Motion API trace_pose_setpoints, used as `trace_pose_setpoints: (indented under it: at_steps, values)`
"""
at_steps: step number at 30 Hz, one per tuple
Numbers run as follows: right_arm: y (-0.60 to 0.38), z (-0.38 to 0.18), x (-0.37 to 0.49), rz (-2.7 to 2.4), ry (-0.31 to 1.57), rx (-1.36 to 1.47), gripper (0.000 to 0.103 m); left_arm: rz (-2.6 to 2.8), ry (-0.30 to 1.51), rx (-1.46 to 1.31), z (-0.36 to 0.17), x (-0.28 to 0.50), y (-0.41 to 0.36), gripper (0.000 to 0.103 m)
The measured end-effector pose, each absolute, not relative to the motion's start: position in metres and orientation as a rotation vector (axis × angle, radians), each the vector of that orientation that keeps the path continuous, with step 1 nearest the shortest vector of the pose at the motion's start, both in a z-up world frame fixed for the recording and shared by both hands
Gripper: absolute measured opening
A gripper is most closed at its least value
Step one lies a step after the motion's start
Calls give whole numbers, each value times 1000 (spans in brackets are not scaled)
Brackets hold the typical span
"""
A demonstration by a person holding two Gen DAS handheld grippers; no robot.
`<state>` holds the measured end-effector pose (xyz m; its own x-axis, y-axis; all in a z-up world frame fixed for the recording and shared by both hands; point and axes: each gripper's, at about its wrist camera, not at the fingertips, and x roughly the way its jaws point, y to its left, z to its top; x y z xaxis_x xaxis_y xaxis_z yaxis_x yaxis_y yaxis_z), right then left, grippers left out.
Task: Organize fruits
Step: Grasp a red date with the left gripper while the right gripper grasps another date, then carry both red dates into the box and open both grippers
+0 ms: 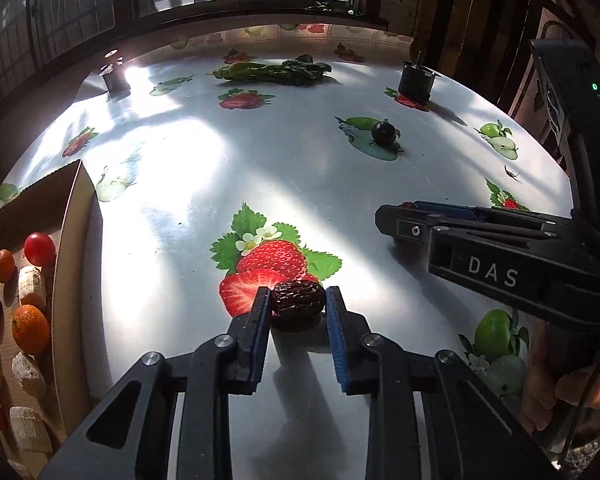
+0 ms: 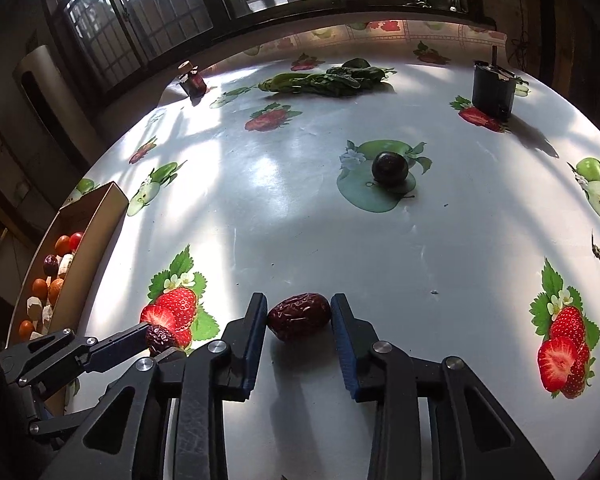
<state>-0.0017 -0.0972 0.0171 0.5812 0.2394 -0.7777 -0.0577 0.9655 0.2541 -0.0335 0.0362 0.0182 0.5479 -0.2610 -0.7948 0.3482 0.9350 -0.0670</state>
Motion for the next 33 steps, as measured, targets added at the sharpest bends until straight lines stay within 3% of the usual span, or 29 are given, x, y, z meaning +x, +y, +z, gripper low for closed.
trace_pose_setpoints:
  at_steps: [16, 27, 33]
  values:
    - [-63, 68, -51, 275, 828, 232, 35, -199, 733, -112, 91, -107, 161, 26]
    - [33, 87, -64, 498, 856, 186, 35, 50, 734, -231, 82, -131, 277, 27]
    - [97, 76, -59, 592, 895, 106, 36, 96, 783, -256, 61, -129, 303, 27]
